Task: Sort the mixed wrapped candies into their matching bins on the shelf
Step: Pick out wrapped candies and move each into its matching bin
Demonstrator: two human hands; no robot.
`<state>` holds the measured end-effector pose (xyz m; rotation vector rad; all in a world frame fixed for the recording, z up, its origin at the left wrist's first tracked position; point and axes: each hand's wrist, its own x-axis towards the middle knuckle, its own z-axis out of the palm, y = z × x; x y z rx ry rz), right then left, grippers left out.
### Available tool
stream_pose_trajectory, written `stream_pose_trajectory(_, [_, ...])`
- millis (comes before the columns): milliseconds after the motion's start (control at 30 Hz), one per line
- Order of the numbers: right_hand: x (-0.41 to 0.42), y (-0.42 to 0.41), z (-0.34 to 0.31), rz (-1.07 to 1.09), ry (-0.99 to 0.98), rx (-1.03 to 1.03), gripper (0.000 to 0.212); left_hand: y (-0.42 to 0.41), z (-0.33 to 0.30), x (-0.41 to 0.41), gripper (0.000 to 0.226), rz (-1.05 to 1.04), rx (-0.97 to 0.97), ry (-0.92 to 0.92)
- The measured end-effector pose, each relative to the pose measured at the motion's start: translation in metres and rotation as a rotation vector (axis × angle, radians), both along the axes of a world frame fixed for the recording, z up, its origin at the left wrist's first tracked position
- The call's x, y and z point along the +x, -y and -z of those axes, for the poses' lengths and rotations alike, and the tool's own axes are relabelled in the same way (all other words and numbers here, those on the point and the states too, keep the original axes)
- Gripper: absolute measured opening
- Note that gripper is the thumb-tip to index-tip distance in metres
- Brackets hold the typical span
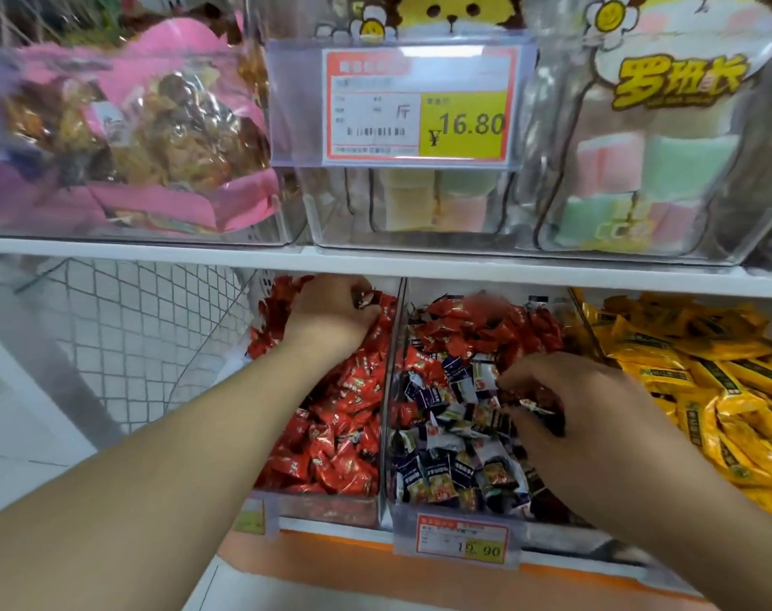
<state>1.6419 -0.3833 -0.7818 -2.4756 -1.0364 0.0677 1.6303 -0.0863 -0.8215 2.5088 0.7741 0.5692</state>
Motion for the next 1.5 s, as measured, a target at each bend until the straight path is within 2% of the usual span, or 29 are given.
stream_pose_trajectory(67, [0.001,-0.001,0.001,-0.016,0.003,-0.005,0.027,-0.002,0.002,0.003,0.018,-0.02,-0.013,-0.017])
stream_pose_trajectory(233, [0.0,-0.002,0.003,-0.03,-0.006,0.003,0.028,-0.001,0.003,0.0,0.009,-0.087,-0.049,-0.04])
stream_pose_trajectory(333, [-0.002,0.001,0.004,-0.024,-0.003,0.024,0.027,-0.001,0.003,-0.008,0.005,-0.102,-0.052,0.031])
stream_pose_trajectory(433, [-0.006,0.001,0.001,-0.02,-0.014,0.034,0.026,0.006,-0.002,-0.028,0.01,-0.09,-0.064,0.176])
stream_pose_trajectory(567, [-0.013,-0.003,-0.003,-0.026,-0.024,0.054,0.026,0.03,-0.018,-0.065,0.007,0.018,-0.273,0.358])
stream_pose_trajectory(667, [-0.018,-0.006,-0.007,-0.051,-0.047,0.072,0.027,0.056,-0.036,-0.096,0.009,0.099,-0.43,0.397])
stream_pose_trajectory(800, [-0.022,-0.004,-0.013,-0.077,-0.085,0.107,0.034,0.096,-0.057,-0.125,0.01,0.218,-0.475,0.37])
stream_pose_trajectory(933, [-0.019,0.005,-0.02,-0.011,-0.095,0.148,0.035,0.128,-0.06,-0.127,0.015,0.274,-0.277,0.235])
stream_pose_trajectory(1033, [-0.016,0.012,-0.02,0.033,-0.096,0.133,0.032,0.135,-0.054,-0.124,0.04,0.334,-0.095,0.042])
stream_pose_trajectory(1133, [-0.015,0.014,-0.017,0.032,-0.105,0.098,0.033,0.131,-0.052,-0.133,0.05,0.362,-0.075,-0.003])
stream_pose_trajectory(1333, [-0.019,-0.001,-0.016,-0.054,-0.093,0.071,0.03,0.078,-0.048,-0.159,0.044,0.132,0.007,0.048])
stream_pose_trajectory(1500, [-0.03,-0.013,-0.013,-0.128,-0.052,0.033,0.036,0.014,-0.036,-0.178,0.066,-0.047,0.064,-0.021])
